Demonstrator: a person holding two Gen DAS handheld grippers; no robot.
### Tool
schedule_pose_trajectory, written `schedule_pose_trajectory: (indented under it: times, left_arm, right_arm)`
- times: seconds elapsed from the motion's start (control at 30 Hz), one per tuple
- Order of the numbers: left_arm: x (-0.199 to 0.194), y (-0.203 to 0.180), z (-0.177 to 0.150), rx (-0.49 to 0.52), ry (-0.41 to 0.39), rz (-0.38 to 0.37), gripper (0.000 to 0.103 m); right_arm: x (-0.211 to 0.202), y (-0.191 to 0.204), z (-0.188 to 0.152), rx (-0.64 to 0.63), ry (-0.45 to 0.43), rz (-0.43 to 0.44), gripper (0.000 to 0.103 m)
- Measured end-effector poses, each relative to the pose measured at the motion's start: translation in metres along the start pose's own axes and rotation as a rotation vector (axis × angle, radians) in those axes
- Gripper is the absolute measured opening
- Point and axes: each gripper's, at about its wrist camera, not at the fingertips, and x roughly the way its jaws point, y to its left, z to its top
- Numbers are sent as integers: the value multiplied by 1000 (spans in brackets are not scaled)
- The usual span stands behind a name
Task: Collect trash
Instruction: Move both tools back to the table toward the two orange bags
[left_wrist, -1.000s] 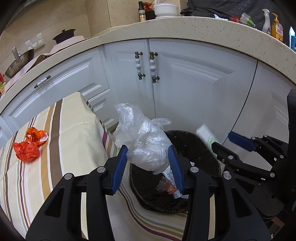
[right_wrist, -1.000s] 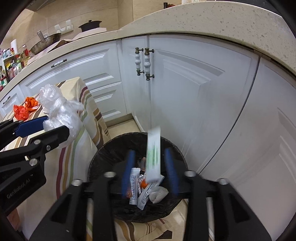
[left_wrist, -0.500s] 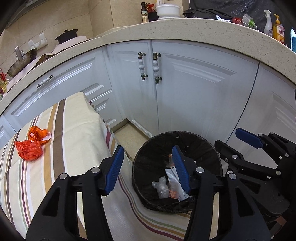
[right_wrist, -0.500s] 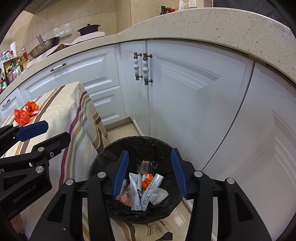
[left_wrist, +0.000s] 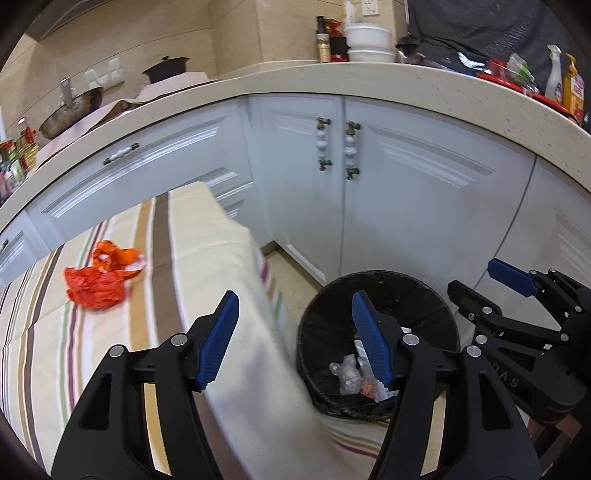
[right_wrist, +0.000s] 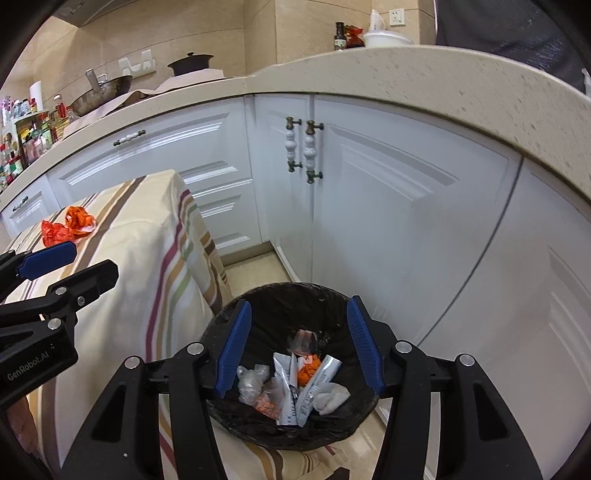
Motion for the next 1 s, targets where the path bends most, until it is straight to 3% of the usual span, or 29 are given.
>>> schedule_pose_trajectory:
  times: [0.57, 1.0]
  left_arm:
    - [-15, 101, -8, -154, -8, 169, 68]
    - [2, 156, -7, -223, 16, 261, 69]
  right_arm:
    - [4, 78, 29, -126, -28, 114, 57]
    - [22, 125, 43, -191, -18, 190, 58]
